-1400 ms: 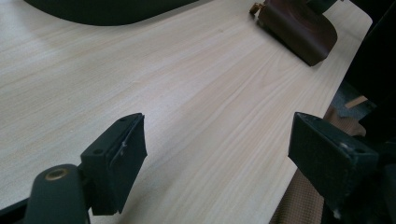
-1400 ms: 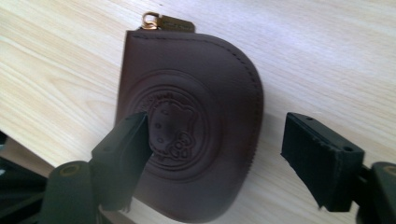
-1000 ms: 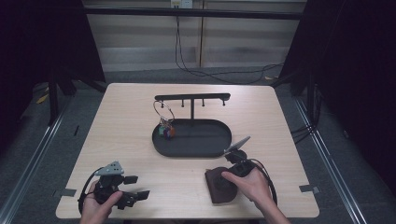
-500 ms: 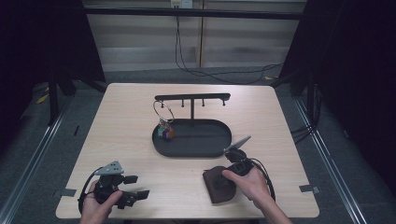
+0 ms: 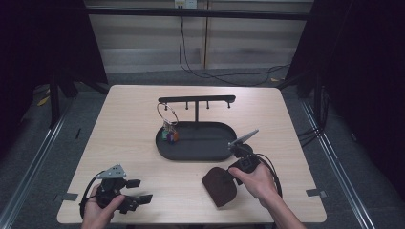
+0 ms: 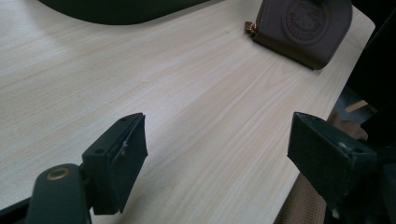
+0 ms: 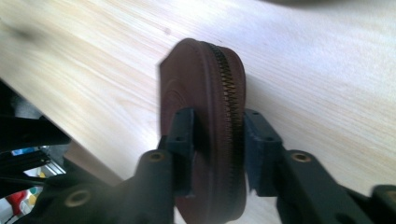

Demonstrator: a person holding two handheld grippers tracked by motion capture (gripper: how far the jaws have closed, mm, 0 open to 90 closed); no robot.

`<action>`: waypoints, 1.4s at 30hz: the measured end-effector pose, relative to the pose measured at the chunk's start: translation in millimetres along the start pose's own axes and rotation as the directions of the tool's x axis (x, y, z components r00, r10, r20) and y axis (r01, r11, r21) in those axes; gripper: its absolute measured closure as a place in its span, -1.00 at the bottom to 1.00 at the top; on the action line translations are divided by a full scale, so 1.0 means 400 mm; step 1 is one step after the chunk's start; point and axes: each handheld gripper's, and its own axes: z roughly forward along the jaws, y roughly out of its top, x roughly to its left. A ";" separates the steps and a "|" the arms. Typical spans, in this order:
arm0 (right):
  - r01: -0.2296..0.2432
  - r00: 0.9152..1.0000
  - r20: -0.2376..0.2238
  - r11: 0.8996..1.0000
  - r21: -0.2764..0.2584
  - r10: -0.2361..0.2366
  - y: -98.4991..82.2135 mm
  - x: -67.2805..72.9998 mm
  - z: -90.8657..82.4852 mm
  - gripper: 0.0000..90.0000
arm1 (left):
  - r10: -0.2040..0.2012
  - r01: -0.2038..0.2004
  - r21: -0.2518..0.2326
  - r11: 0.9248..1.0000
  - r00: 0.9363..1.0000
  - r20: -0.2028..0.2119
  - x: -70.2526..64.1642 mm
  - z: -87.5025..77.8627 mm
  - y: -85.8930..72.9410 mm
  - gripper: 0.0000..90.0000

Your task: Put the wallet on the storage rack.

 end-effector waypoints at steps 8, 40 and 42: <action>0.028 0.997 0.066 0.999 0.028 -0.030 0.014 0.016 -0.017 0.56 | 0.002 -0.002 0.007 1.000 1.000 0.001 0.002 0.000 0.000 -0.55; 0.006 0.974 0.227 0.999 0.049 -0.017 0.053 0.013 -0.136 0.56 | -0.001 0.000 -0.025 1.000 1.000 -0.027 0.006 -0.006 0.005 -0.63; 0.009 0.973 0.231 0.999 0.052 -0.021 0.056 0.014 -0.141 0.56 | -0.001 0.000 -0.023 1.000 1.000 -0.030 0.007 -0.006 0.005 -0.63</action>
